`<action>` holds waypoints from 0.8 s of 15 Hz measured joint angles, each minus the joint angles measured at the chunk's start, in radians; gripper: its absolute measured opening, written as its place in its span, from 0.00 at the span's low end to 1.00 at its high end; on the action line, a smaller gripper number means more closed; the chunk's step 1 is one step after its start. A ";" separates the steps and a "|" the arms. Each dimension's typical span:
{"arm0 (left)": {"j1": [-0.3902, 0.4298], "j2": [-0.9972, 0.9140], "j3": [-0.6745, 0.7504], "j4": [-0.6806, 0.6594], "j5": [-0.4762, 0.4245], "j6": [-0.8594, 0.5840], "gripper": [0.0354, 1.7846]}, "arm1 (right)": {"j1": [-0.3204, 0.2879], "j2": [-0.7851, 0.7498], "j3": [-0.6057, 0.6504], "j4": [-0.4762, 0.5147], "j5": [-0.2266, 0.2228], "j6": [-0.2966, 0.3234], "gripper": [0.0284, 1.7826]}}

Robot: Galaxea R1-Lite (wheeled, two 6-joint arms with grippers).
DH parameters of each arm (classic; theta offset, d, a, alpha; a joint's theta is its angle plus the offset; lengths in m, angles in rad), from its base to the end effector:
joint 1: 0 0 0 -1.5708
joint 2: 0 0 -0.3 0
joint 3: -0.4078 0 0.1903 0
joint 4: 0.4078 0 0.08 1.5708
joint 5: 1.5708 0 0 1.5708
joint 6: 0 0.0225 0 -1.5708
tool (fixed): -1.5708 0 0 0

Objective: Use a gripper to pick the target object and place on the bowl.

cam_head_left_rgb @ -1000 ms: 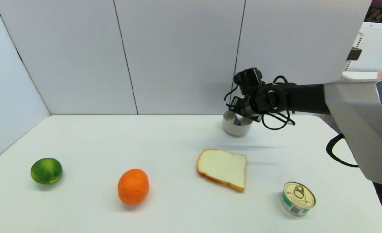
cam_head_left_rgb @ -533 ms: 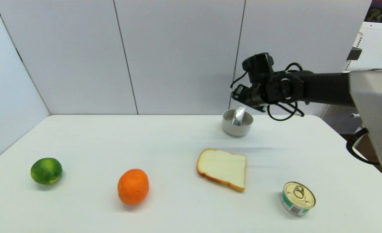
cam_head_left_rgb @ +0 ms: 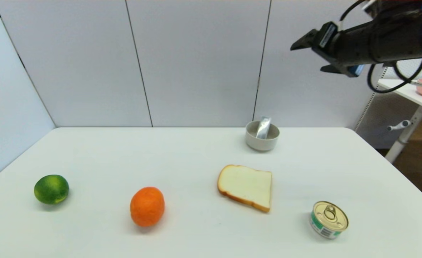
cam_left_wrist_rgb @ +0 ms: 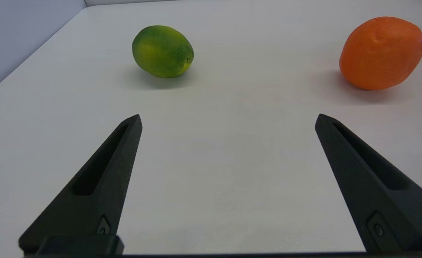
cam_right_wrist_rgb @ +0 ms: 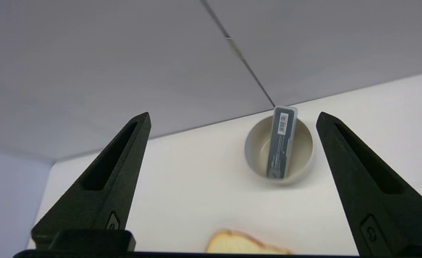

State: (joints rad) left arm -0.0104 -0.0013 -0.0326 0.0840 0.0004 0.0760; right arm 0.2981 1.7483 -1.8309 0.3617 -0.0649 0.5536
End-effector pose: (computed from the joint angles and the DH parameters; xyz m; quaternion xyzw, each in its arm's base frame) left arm -0.0256 0.0003 0.0758 0.0381 0.0248 -0.0059 0.9989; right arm 0.3057 0.0924 0.3567 0.2446 0.1631 0.0734 0.9530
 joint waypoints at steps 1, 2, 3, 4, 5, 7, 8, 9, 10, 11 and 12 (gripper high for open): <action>0.000 0.000 0.000 0.000 0.000 0.000 0.96 | -0.025 -0.067 0.041 0.004 0.061 -0.040 0.90; 0.000 0.000 0.000 0.000 0.000 0.000 0.96 | -0.050 -0.133 0.088 0.005 0.129 -0.088 0.91; 0.000 0.000 0.000 0.000 0.000 0.000 0.96 | -0.079 -0.206 0.143 0.005 0.204 -0.145 0.92; 0.000 0.000 0.000 0.000 0.000 0.000 0.96 | -0.103 -0.273 0.202 0.003 0.270 -0.199 0.92; 0.000 0.000 0.000 0.000 0.000 0.000 0.96 | -0.125 -0.342 0.273 -0.003 0.330 -0.251 0.93; 0.000 0.000 0.000 0.000 0.000 0.000 0.96 | -0.162 -0.484 0.451 -0.037 0.414 -0.347 0.93; 0.000 0.000 0.000 0.000 0.000 0.000 0.96 | -0.176 -0.551 0.543 -0.063 0.435 -0.380 0.94; 0.000 0.000 0.000 0.000 0.000 -0.001 0.96 | -0.190 -0.625 0.652 -0.088 0.448 -0.408 0.94; 0.000 0.000 0.000 0.000 0.000 0.000 0.96 | -0.201 -0.695 0.757 -0.108 0.451 -0.430 0.94; 0.000 0.000 0.001 0.000 0.000 0.000 0.96 | -0.211 -0.767 0.856 -0.124 0.446 -0.449 0.94; 0.000 0.000 0.001 0.000 0.000 0.000 0.96 | -0.222 -0.846 0.958 -0.135 0.429 -0.465 0.95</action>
State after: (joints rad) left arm -0.0109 -0.0013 -0.0317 0.0836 0.0004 0.0760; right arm 0.0764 0.9023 -0.8732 0.2266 0.3636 0.0883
